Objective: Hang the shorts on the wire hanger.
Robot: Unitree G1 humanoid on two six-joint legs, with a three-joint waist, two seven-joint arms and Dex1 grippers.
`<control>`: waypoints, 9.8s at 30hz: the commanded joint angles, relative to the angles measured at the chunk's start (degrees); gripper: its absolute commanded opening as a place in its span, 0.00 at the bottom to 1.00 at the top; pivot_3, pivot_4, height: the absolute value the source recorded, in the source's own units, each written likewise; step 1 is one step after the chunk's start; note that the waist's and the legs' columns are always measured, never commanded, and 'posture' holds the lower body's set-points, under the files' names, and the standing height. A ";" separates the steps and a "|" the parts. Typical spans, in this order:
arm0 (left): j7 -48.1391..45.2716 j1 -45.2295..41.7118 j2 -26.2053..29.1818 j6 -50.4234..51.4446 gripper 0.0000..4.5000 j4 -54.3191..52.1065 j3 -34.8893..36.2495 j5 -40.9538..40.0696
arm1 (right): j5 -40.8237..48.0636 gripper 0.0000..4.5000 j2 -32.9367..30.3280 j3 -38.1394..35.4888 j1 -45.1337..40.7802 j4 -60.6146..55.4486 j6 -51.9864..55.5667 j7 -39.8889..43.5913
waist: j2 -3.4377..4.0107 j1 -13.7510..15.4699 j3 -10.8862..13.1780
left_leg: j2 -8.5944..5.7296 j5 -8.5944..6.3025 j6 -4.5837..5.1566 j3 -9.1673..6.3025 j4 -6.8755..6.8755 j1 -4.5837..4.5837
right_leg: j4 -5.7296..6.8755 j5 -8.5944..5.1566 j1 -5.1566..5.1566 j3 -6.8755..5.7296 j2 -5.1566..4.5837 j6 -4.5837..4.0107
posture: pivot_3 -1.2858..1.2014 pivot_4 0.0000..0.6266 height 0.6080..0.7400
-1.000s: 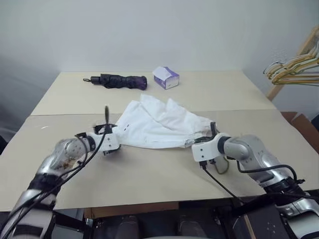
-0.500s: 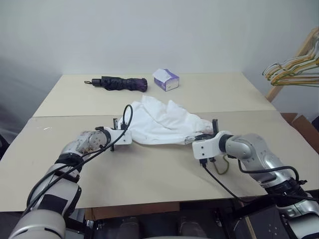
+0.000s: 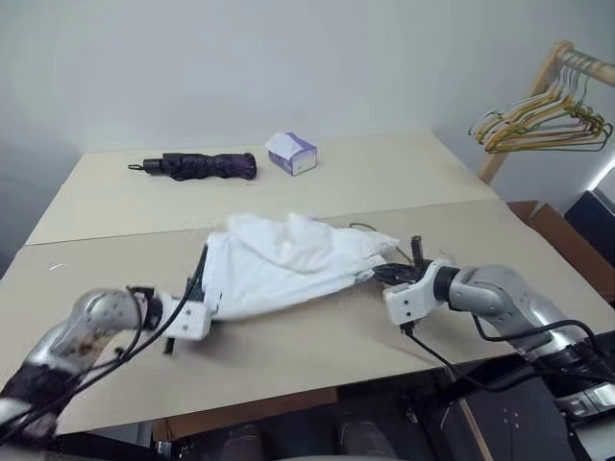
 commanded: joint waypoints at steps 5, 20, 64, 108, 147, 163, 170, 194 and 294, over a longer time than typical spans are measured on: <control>-1.04 18.82 6.28 13.95 0.01 -24.71 14.40 -10.82 | 11.87 0.00 -7.53 -1.60 3.08 0.28 -11.59 5.89 | 0.19 1.32 0.30 | 0.14 -0.01 0.01 0.18 -0.03 0.27 | -0.05 -0.52 0.19 0.02 -0.03 0.02 | 0.51 0.07 1.00; 6.29 -21.17 -8.38 22.69 0.01 -1.73 10.28 -5.56 | 24.08 0.00 4.48 -3.96 -20.73 9.29 8.03 10.89 | 0.34 2.63 0.44 | 0.01 -0.08 -0.06 0.25 -0.11 0.98 | -0.10 -0.64 0.91 0.00 0.08 -0.06 | 0.51 0.00 1.00; -16.77 13.80 14.08 13.59 0.01 -17.29 20.90 -23.20 | 10.86 0.00 1.06 3.46 -10.65 28.40 -29.11 -4.59 | 0.21 -0.04 0.30 | -0.19 0.14 -0.04 0.03 -0.58 1.07 | -0.07 -0.42 0.94 0.03 -0.09 -0.42 | 0.52 0.00 1.00; -10.56 1.17 1.04 46.23 0.80 -23.97 30.70 -40.79 | 30.19 1.00 -3.96 -9.41 10.72 -13.10 64.40 6.51 | 0.17 3.16 0.27 | 0.07 -0.19 -0.54 0.32 -0.66 1.03 | -0.08 -0.80 0.59 0.01 0.01 -0.24 | 0.50 0.03 1.00; -1.57 -31.24 -17.80 49.93 0.80 -1.61 15.83 -30.15 | -18.99 0.01 -10.03 3.32 -17.05 17.76 -13.12 -41.88 | -0.30 -2.07 -0.04 | -0.30 0.09 -0.09 0.12 -0.64 0.24 | -0.08 -0.51 -0.02 0.15 0.02 0.36 | 0.47 0.00 1.00; -7.17 -34.51 -18.04 45.03 0.72 6.04 2.43 -14.47 | -31.41 0.00 -5.67 7.66 -28.62 24.95 -21.44 -53.94 | -0.30 -4.09 -0.05 | -0.40 0.09 -0.07 -0.08 -0.65 0.27 | -0.06 -0.27 0.04 0.32 -0.01 0.06 | 0.46 0.00 1.00; -8.82 -34.18 -18.68 43.38 0.24 6.60 2.57 -13.36 | -30.25 0.00 -5.72 6.65 -28.46 24.56 -20.67 -52.56 | -0.30 -4.31 -0.05 | -0.41 0.09 -0.07 -0.11 -0.64 0.27 | -0.05 -0.26 0.04 0.34 -0.01 0.07 | 0.46 0.00 1.00; -10.48 -25.90 -13.89 17.61 0.00 10.14 5.75 -6.95 | 54.77 0.99 -12.30 2.28 -12.69 -3.90 18.88 15.73 | -0.32 -5.25 -0.03 | -0.20 0.04 0.05 -0.62 -0.61 1.14 | -0.20 -0.11 1.12 0.42 -0.12 0.30 | 0.48 0.00 1.00; -1.34 -5.35 -18.56 30.13 0.99 -15.57 17.84 -23.77 | 63.33 0.00 1.32 -12.95 -5.52 12.15 100.81 32.13 | -0.16 1.38 -0.09 | -0.32 0.03 0.06 -0.11 0.00 -0.15 | -0.11 -0.24 0.01 -0.01 0.00 0.60 | 0.51 0.00 1.00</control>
